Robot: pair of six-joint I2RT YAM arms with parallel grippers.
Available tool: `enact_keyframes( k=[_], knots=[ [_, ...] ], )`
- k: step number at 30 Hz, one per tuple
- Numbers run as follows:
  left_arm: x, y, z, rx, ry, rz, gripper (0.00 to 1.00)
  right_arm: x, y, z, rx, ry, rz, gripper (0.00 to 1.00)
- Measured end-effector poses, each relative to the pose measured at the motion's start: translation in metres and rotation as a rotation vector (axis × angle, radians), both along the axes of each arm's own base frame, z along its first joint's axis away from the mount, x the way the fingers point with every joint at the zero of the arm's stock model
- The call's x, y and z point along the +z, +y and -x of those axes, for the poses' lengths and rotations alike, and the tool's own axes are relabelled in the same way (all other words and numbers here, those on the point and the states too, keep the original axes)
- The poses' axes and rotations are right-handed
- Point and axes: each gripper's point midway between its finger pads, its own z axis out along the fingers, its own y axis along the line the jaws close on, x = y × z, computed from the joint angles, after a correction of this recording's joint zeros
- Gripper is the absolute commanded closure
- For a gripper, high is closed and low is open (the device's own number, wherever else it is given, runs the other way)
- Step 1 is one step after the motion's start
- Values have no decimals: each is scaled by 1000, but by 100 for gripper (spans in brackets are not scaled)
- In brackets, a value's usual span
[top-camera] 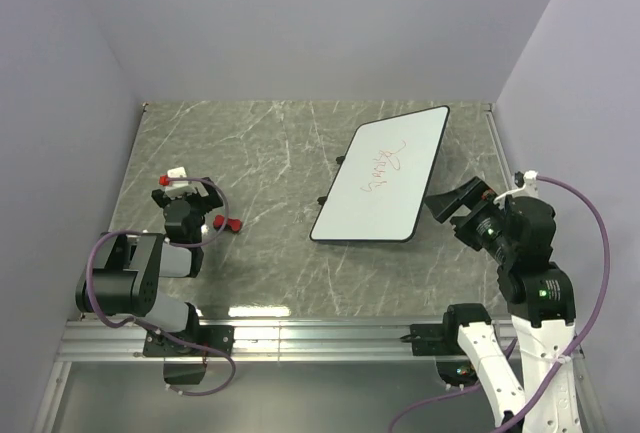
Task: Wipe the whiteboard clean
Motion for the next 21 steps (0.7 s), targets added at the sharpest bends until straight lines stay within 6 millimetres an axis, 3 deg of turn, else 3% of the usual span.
enact_keyframes(
  k=[7,13,17,19,21],
  knots=[
    [0,0,0,0,0,0,1,-9,1,12,-11,56,-24,0],
    [0,0,0,0,0,0,1,8,12,36,52,-37,-65,0],
    [2,1,-1,7,3,0,1,18,27,40,151,-95,-90,0],
    [11,6,-10,51,52,24,1,14,37,37,211,-109,-115,0],
    [45,16,-29,172,76,145,0,4,39,34,222,-76,-121,0]
  ],
)
